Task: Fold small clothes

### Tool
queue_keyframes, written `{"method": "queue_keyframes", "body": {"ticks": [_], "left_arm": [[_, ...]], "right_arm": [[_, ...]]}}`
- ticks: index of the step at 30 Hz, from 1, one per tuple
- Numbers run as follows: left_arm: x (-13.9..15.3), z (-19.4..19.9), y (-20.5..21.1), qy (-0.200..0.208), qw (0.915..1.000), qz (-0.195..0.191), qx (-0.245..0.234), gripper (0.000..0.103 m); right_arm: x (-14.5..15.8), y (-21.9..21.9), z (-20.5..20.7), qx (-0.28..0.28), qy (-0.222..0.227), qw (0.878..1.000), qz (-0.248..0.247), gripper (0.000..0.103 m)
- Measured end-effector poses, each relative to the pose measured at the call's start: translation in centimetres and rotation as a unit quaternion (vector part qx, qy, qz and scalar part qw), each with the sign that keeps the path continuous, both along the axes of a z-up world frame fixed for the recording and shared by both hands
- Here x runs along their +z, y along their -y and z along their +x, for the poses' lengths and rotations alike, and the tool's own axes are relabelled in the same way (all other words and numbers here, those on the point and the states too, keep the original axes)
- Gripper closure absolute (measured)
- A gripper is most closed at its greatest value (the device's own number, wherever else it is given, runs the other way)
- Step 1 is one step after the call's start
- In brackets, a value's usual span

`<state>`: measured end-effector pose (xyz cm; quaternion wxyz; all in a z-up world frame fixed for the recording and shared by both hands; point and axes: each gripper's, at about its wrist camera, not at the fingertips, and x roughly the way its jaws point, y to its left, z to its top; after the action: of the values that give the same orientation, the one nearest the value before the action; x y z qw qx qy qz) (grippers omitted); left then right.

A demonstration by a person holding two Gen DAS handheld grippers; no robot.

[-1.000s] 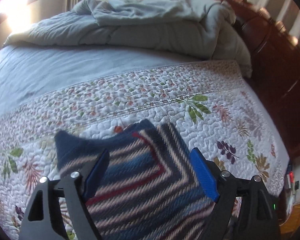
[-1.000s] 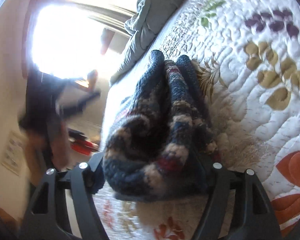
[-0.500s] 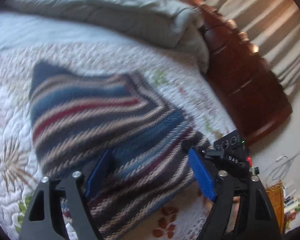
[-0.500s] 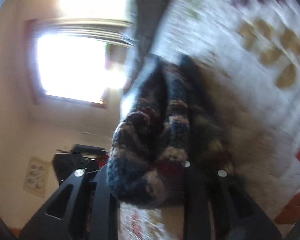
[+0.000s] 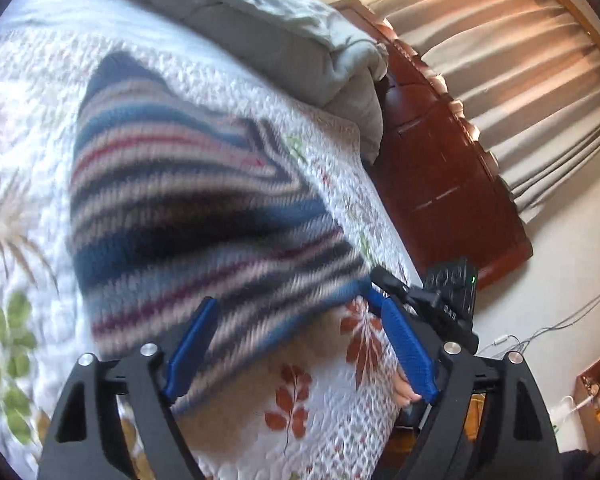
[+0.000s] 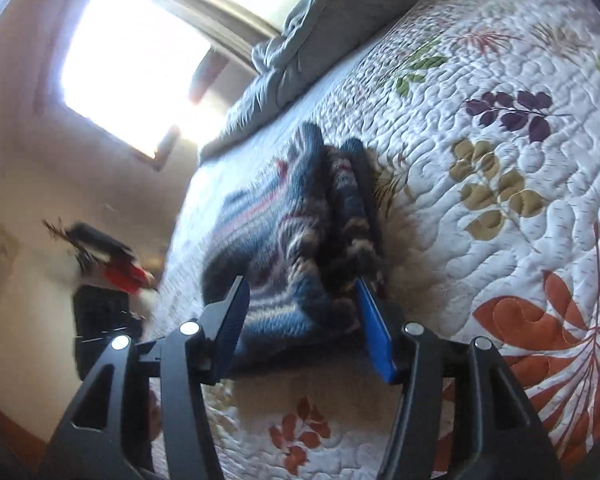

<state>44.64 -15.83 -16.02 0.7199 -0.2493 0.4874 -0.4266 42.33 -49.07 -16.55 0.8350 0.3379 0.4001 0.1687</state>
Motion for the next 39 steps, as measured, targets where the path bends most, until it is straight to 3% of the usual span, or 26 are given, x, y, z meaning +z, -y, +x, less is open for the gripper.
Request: {"method": "queue_keyframes", "body": {"ticks": [1,2,3,8,12,13,15,19,22,27,28,30,33,36,38,39], "left_arm": [[-0.8,-0.2,0.1,-0.010,0.9999,0.006,-0.002,0.017],[-1.5,-0.6,0.2,-0.015,0.9997,0.020,-0.002,0.017],[-2.2,-1.0,0.2,-0.018,0.9991,0.038,0.001,0.017],[-3.4,-0.9,0.1,-0.030,0.9978,0.058,-0.012,0.029],[-3.3,-0.1,-0.2,-0.052,0.9969,0.051,-0.028,0.031],[-2.9,0.0,-0.3,-0.053,0.9967,0.049,-0.037,0.031],[-2.3,0.2,-0.8,-0.054,0.9965,0.038,-0.051,0.031],[-1.4,1.2,-1.4,-0.058,0.9968,0.013,-0.054,0.026],[-1.3,1.0,0.9,-0.043,0.9955,0.026,-0.080,0.026],[-1.9,0.8,1.8,-0.039,0.9938,0.035,-0.098,0.025],[-2.0,0.8,1.9,-0.037,0.9936,0.039,-0.100,0.025],[-2.2,0.7,1.7,-0.039,0.9932,0.038,-0.103,0.025],[-2.5,0.7,1.4,-0.041,0.9936,0.025,-0.102,0.025],[-2.8,0.9,1.1,-0.046,0.9942,0.016,-0.096,0.025],[-2.5,1.0,1.0,-0.050,0.9943,0.012,-0.093,0.025],[-2.3,0.9,0.9,-0.050,0.9944,0.008,-0.093,0.025]], "right_arm": [[-0.4,-0.7,0.1,0.004,-0.010,1.000,-0.019,0.072],[-0.9,-0.9,-0.3,0.003,-0.016,1.000,-0.026,0.085],[-1.5,-0.9,-0.4,0.005,-0.025,0.999,-0.023,0.087],[-2.5,-0.1,-0.7,0.011,-0.052,0.998,-0.018,0.087],[0.2,0.8,0.4,0.039,-0.058,0.997,-0.022,0.076],[1.4,1.1,0.9,0.037,-0.045,0.998,-0.035,0.068],[3.9,1.2,2.7,0.042,-0.019,0.997,-0.064,0.061],[5.2,-0.2,10.9,0.085,-0.027,0.994,-0.058,0.050],[3.7,-1.2,17.0,0.093,-0.063,0.992,-0.059,0.050],[0.8,-1.8,22.1,0.082,-0.101,0.989,-0.074,0.053],[0.2,-2.1,22.5,0.087,-0.106,0.987,-0.079,0.058],[-0.3,-2.5,22.8,0.099,-0.106,0.985,-0.092,0.093],[0.3,-0.7,22.8,0.065,-0.075,0.991,-0.093,0.094],[-2.4,0.8,23.0,0.037,-0.118,0.987,-0.103,0.093],[-2.8,0.9,22.6,0.041,-0.114,0.989,-0.082,0.089],[-2.5,1.0,22.5,0.044,-0.107,0.991,-0.071,0.082]]}}
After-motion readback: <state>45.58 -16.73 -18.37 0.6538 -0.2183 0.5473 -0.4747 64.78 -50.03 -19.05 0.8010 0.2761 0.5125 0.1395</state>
